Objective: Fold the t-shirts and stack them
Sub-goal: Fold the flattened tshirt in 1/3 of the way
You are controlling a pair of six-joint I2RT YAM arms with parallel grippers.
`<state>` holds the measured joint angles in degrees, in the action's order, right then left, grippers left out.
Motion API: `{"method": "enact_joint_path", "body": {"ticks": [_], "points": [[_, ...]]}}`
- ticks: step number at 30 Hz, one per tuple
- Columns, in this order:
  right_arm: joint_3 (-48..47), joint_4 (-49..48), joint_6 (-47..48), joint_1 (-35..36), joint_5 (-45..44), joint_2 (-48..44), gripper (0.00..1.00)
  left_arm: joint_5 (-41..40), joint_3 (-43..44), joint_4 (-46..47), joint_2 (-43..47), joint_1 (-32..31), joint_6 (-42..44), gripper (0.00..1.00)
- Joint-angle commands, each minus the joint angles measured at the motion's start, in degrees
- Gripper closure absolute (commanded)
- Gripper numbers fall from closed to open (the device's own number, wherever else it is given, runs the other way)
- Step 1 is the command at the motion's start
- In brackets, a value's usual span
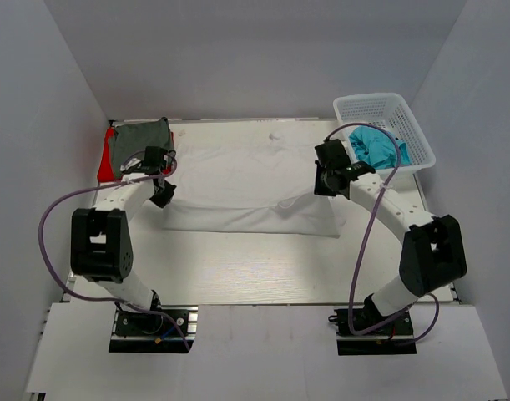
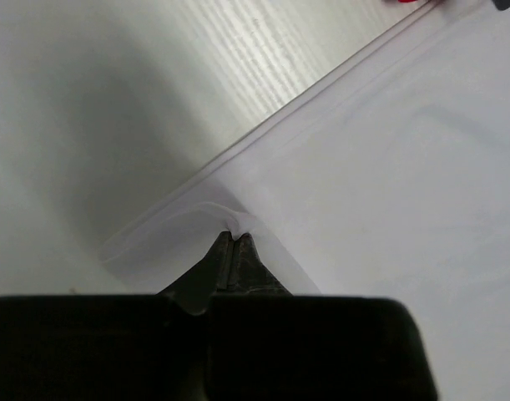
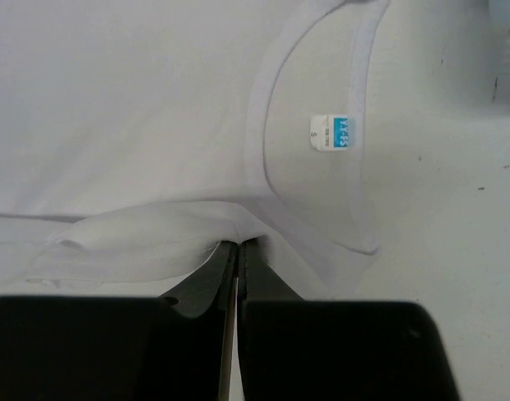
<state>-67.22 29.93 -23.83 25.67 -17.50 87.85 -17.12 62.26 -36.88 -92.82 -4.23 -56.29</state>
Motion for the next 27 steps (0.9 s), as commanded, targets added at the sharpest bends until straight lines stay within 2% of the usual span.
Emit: {"method": "enact_joint_path", "body": {"ticks": [1,6,7,8,10,11,14,15,16,17,18,19,22,27], "points": [[-5.45,-3.65,4.49,-1.93,3.25,4.40,1.00,0.60,5.22,1.73,-3.93,0.27,1.88,1.00],[-11.42,-2.69,5.91,-4.13,4.40,12.14,1.00,-0.89,11.21,-1.78,-10.08,0.27,1.37,0.98],[-13.27,-2.51,5.73,-4.40,4.14,14.43,0.94,-2.28,13.91,-3.79,-10.89,0.27,1.36,0.84],[-14.24,-1.90,5.99,-4.58,3.62,16.45,0.77,-2.30,15.07,-3.81,-11.42,0.27,1.36,0.42],[-19.76,0.72,5.64,-5.28,2.82,18.92,0.68,-2.30,18.15,-6.61,-12.13,0.27,1.36,0.14],[-23.01,2.05,5.99,-5.63,2.30,21.72,0.49,-2.30,18.68,-6.62,-12.13,0.27,1.36,0.01],[-25.68,5.48,5.56,-5.37,1.23,22.45,0.31,-2.30,17.46,-6.80,-8.62,0.27,0.75,0.01],[-24.64,4.62,5.29,-5.46,2.98,21.58,0.30,-2.30,16.59,-6.80,-7.74,-0.25,0.75,0.01],[-20.27,2.78,4.77,-5.20,4.47,19.66,0.25,-2.30,15.88,-6.80,-6.77,-1.04,0.22,0.01],[-18.40,1.81,4.59,-5.19,6.23,17.55,0.10,-1.52,13.79,-5.41,-4.76,-1.04,0.22,0.01],[-16.56,-0.29,4.24,-5.37,9.99,15.00,0.10,0.06,12.37,-3.74,-3.87,-1.04,0.91,0.01],[-10.45,-2.58,3.89,-5.02,10.72,12.63,0.10,1.38,10.97,-0.59,-3.17,-1.04,2.23,0.01],[-2.68,-6.99,2.75,-4.84,14.94,9.45,0.10,6.20,6.83,3.03,-2.55,-1.57,3.90,0.01],[3.84,-11.73,1.07,-5.10,16.97,8.56,0.10,8.07,6.12,2.79,-8.07,-2.27,5.14,0.01]]}}
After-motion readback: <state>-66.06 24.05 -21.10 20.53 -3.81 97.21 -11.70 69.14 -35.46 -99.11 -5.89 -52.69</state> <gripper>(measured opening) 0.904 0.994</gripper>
